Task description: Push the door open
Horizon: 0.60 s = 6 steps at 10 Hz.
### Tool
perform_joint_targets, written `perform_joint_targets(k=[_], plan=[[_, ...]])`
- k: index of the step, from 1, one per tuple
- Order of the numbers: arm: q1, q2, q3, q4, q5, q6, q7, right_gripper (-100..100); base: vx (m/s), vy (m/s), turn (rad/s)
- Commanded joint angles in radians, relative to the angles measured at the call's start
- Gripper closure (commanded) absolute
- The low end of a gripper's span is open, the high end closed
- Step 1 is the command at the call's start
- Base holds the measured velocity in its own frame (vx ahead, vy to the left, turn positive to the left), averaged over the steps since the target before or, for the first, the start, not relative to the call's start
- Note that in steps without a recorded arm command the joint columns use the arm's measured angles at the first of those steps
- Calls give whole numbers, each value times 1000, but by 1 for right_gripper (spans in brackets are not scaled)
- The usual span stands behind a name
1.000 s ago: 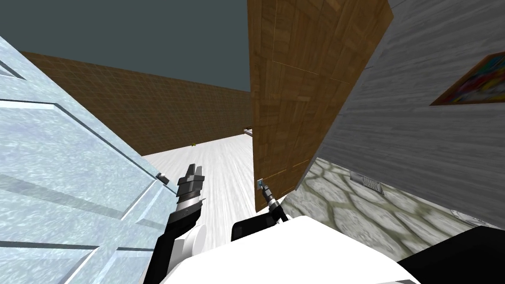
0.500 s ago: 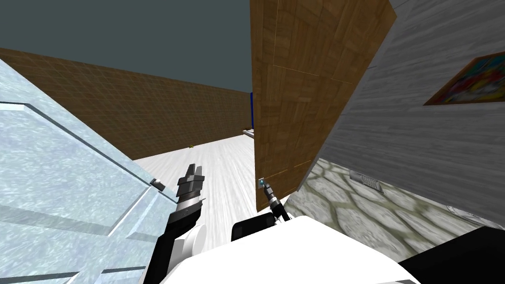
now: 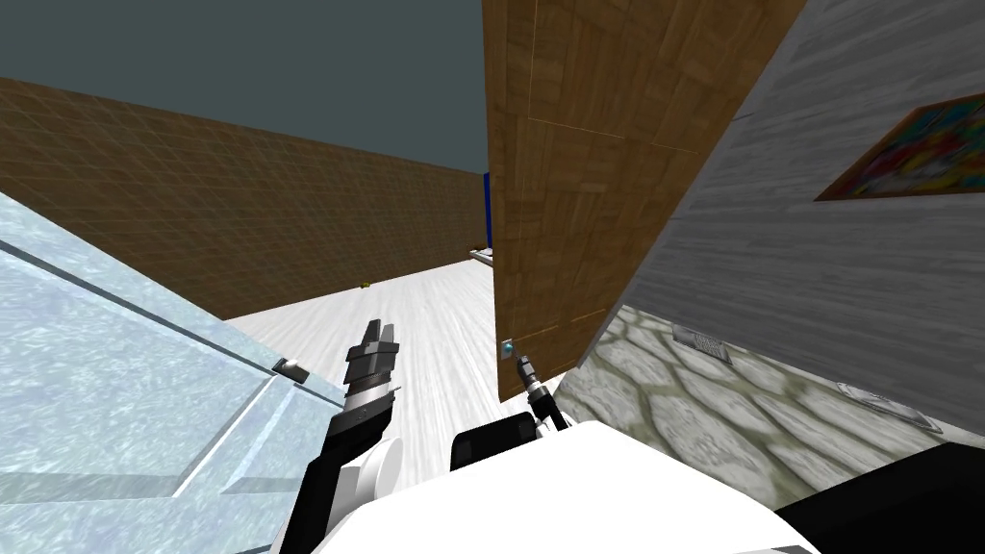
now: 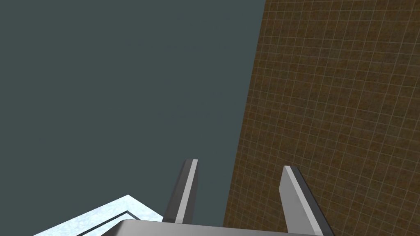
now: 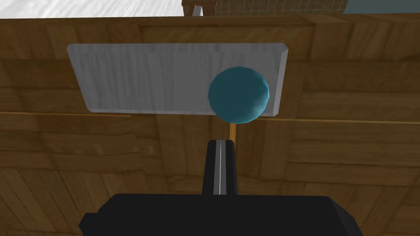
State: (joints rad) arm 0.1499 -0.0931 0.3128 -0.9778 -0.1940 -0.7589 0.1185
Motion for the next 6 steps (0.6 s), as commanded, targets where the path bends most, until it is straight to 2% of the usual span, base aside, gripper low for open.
perform_joint_targets(k=[1, 3, 5, 6], plan=[[9, 1, 5, -13, -2, 5, 1, -100, -224, -7, -27], [24, 5, 15, -34, -4, 12, 3, -100, -250, 13, -43], [34, 10, 21, -49, -6, 16, 4, -100, -218, 56, -30], [31, 8, 19, -47, -6, 17, 4, -100, -102, 22, -7]])
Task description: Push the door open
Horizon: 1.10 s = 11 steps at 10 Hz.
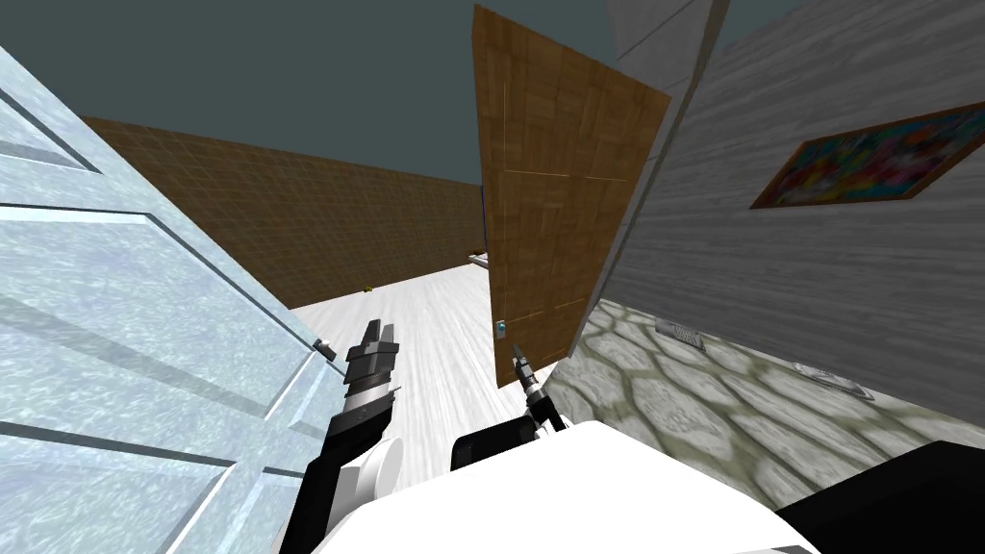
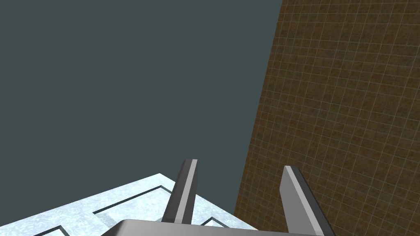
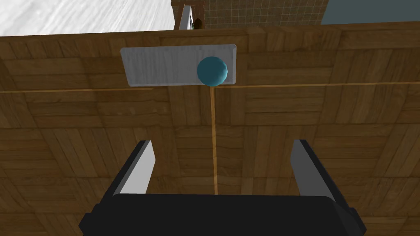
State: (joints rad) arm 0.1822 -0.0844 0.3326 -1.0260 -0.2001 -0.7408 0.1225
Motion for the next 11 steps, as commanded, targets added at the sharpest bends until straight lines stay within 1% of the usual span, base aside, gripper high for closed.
perform_joint_targets(k=[1, 5, 9, 10, 11], plan=[[-3, -2, -3, 6, 0, -5, 0, -100, 76, 41, 26], [-13, -1, -13, 24, -1, -19, -1, -100, 191, 15, 24], [-24, 7, -24, 45, -2, -36, -1, -100, 217, 28, 28], [-21, 5, -22, 40, -2, -32, -1, -100, 75, 20, -14], [-21, 5, -22, 40, -2, -32, -1, 100, -16, -1, 9]])
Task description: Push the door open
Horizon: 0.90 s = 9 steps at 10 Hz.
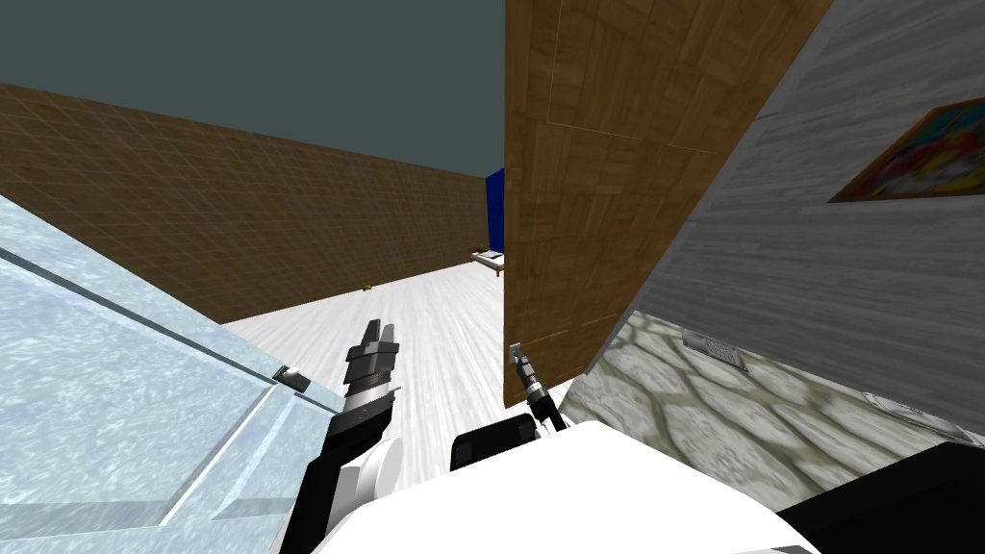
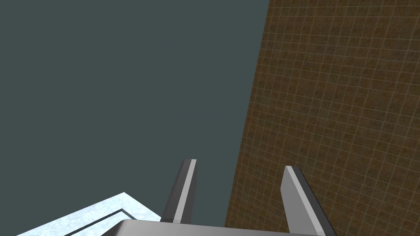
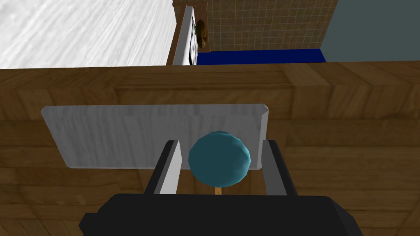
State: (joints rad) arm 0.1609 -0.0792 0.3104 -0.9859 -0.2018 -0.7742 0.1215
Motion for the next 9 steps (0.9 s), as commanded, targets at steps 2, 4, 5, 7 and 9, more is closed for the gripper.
perform_joint_targets(k=[2, 4, 5, 7, 9], plan=[[0, 0, 0, 0, 0, 1, 0, 100, -23, -7, 9], [0, 0, 0, 0, 0, 1, 0, 100, -10, -1, -2], [0, 0, 0, 0, 0, 1, 0, 100, 0, 0, 0], [-2, -3, -14, 6, -5, 5, 4, 100, 144, 40, -37], [-6, -5, -32, 9, -12, 6, 9, 100, 164, 55, -32]])
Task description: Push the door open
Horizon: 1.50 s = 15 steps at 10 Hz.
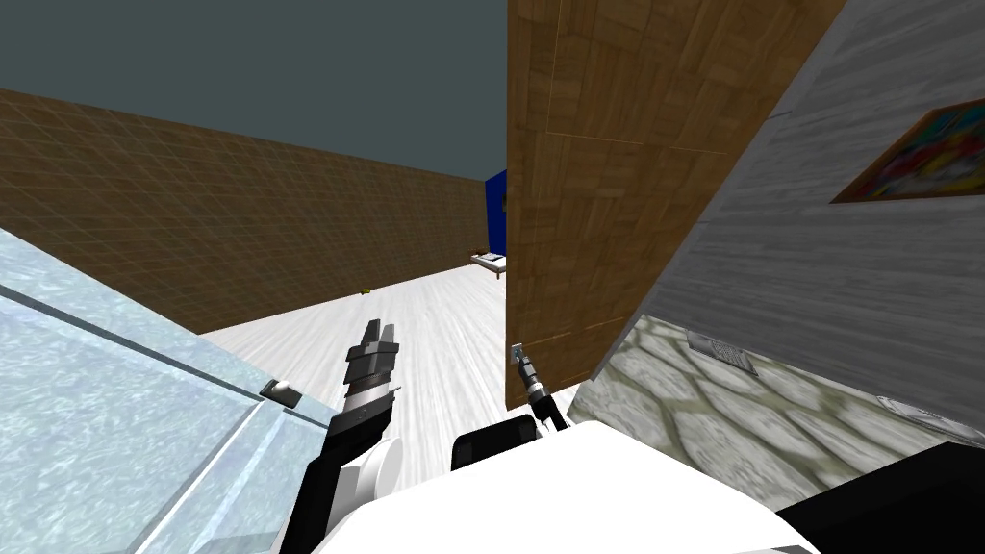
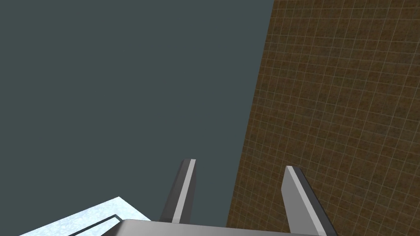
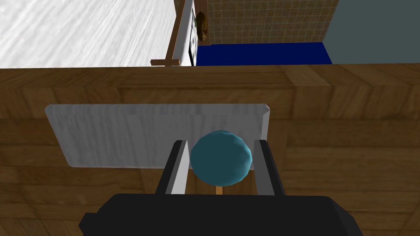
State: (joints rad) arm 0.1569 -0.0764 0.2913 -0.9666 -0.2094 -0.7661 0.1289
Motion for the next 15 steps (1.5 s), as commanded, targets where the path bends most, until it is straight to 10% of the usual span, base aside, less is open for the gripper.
perform_joint_targets(k=[1, 14, 15], plan=[[-4, -8, -25, -8, -9, -1, 4, 100, 205, 68, -25], [-41, 1, -186, 22, -69, 9, 44, 100, 157, 61, -67], [-27, 1, -168, 11, -65, 12, 41, -100, -72, 68, -57]])
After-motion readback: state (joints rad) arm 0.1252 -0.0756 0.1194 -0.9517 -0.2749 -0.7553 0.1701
